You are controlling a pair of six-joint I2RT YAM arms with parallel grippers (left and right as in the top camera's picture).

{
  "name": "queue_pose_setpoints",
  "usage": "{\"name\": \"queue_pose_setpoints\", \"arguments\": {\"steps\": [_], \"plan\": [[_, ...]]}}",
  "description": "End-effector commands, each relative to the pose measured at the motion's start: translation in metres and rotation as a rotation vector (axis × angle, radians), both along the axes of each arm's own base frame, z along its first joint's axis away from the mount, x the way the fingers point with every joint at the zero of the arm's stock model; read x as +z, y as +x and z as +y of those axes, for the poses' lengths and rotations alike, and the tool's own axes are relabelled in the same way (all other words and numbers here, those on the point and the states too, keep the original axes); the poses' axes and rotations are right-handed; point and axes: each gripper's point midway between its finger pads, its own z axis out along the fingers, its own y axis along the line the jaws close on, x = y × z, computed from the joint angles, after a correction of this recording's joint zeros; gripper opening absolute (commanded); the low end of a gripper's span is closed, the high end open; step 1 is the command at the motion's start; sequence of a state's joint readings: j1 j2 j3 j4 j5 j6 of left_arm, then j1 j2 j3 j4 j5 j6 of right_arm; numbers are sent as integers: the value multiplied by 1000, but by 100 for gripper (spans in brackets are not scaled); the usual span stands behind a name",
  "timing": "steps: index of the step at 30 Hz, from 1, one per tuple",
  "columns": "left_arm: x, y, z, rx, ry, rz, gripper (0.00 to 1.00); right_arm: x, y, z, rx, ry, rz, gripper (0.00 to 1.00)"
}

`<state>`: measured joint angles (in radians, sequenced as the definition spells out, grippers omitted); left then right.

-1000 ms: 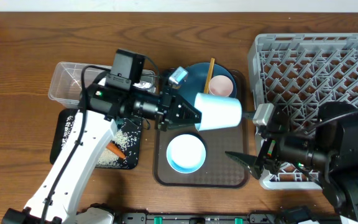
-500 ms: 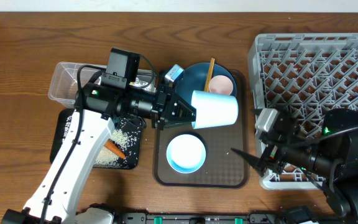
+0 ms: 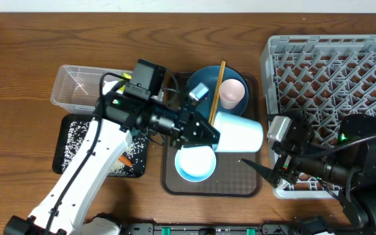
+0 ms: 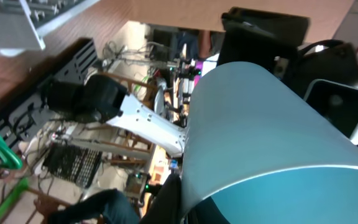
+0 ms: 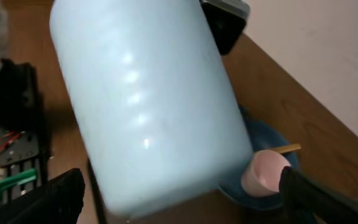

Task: Sort waste into correct bins and load items into the dishwasher rack
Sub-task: 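Close the right gripper on the blue cup held by the left gripper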

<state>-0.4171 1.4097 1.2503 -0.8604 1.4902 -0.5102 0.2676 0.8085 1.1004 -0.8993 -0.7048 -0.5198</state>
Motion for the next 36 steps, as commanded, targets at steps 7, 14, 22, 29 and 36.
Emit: {"name": "queue_pose_setpoints", "arguments": {"steps": [7,14,22,29,36], "plan": [[-21,-6,-2,12,107,-16,6,12,-15,9,92,41,-20,96],[-16,-6,-3,4,78,-24,6,7,-20,9,102,39,16,88],[4,-8,-5,-36,-27,-14,6,3,-22,9,101,33,39,91],[4,-9,-5,-38,-27,-13,6,6,-20,9,101,38,19,91],[3,-9,-5,-37,-26,-14,6,11,-13,13,117,55,-5,88]]}}
